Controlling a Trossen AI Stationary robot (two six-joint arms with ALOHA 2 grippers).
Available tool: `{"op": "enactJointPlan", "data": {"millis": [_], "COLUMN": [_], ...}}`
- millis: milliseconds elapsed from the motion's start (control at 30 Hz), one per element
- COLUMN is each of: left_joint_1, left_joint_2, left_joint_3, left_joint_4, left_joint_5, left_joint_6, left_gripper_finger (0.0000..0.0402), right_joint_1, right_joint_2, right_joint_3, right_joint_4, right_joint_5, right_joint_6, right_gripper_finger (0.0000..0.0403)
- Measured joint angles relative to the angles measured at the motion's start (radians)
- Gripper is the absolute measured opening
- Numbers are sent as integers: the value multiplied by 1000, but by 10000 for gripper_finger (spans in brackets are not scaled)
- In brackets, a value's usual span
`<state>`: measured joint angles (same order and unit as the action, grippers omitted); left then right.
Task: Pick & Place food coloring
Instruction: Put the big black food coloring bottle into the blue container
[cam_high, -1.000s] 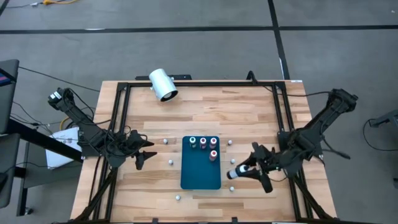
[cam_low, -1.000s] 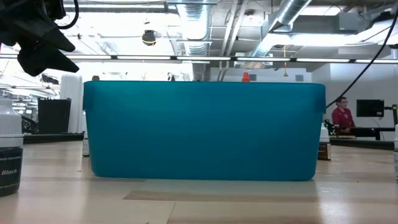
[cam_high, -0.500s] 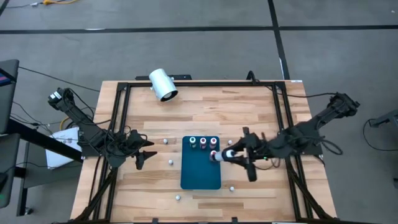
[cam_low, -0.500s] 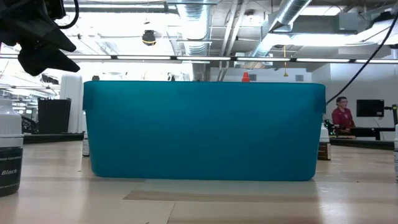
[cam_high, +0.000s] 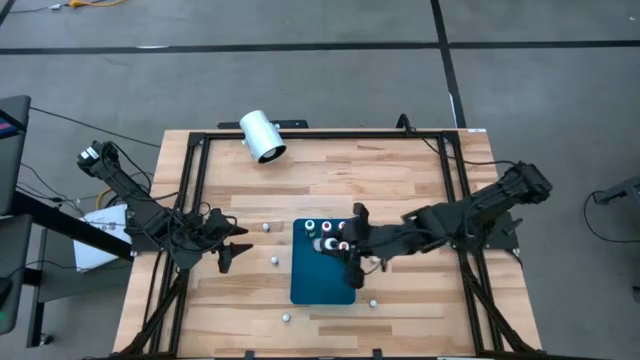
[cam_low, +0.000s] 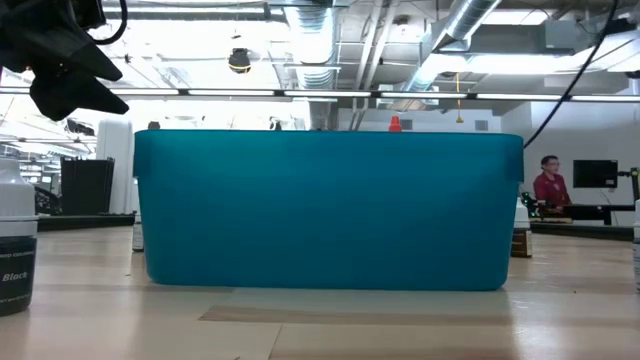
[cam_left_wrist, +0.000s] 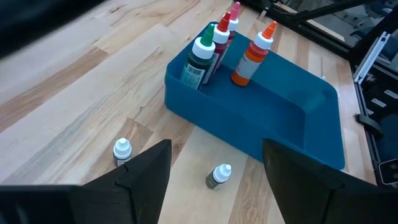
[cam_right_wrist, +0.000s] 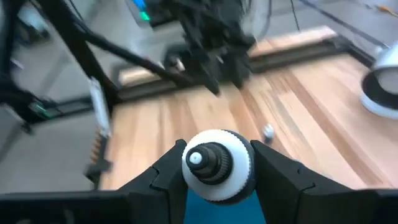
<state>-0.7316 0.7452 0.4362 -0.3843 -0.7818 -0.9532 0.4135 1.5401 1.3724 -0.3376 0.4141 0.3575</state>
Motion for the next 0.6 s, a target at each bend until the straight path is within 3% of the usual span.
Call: {"op": "enactJointPlan", "data": {"millis": [333,600], "left_joint_1": [0,0], "left_joint_2": [0,0], "left_joint_3": [0,0], "left_joint_4": [8,12], "left_joint_5": [18,18], "left_joint_6": [8,15], "left_gripper_finger": [242,242], "right_joint_1": [-47,-70], "right_joint_2": [179,279], "right_joint_3": [115,115], "right_joint_4": [-134,-146], "right_joint_5": [-28,-87], "right_joint_6": [30,61], "right_gripper_finger": [159,135]}}
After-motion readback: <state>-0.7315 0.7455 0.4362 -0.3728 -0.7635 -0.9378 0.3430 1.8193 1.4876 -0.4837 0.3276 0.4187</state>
